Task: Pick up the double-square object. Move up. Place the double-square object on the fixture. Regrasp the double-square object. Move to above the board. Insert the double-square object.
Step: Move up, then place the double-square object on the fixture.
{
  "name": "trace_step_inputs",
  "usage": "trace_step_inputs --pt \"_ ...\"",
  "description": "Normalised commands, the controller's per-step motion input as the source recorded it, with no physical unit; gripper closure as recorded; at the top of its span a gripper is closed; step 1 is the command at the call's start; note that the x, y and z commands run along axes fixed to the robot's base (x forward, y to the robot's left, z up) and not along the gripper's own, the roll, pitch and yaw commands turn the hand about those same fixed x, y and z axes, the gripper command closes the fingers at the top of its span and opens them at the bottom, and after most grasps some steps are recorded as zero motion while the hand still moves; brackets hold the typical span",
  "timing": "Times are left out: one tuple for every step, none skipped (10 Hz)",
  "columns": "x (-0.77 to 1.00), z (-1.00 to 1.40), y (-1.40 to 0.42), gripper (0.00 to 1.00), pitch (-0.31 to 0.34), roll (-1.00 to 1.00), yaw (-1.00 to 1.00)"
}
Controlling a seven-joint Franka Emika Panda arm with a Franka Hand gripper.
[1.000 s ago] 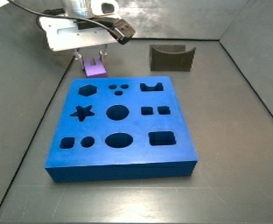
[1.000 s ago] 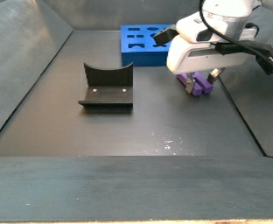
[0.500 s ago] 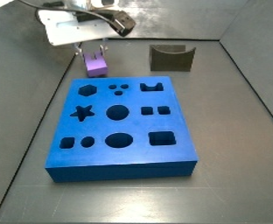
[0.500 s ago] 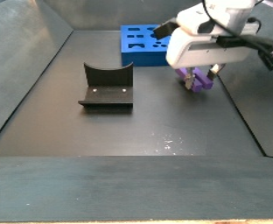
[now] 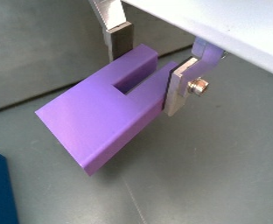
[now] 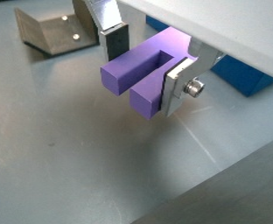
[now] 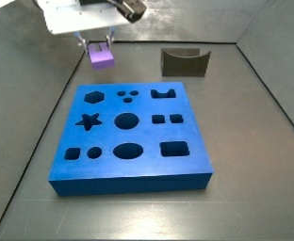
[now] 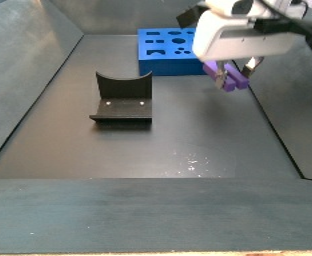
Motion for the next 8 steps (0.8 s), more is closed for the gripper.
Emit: trace_step_inputs --pt "-0.03 0.18 -0.02 1.00 0.043 -0.02 0.02" --pt "0.00 1.00 0.00 1.00 0.000 0.00 0.00" --pt "0.01 1.00 0.00 1.00 -0.006 0.00 0.00" --pt "0.00 1.00 0.00 1.00 0.018 -0.01 0.00" --pt "-0.01 1.00 0.00 1.00 0.032 -0.01 0.00" --pt "-0.01 1.00 0.00 1.00 0.034 -0.01 0.00" --pt "-0.02 1.00 -0.01 1.00 0.041 -0.02 0.00" --pt "-0.02 1.00 -0.01 1.00 0.042 -0.02 0.00"
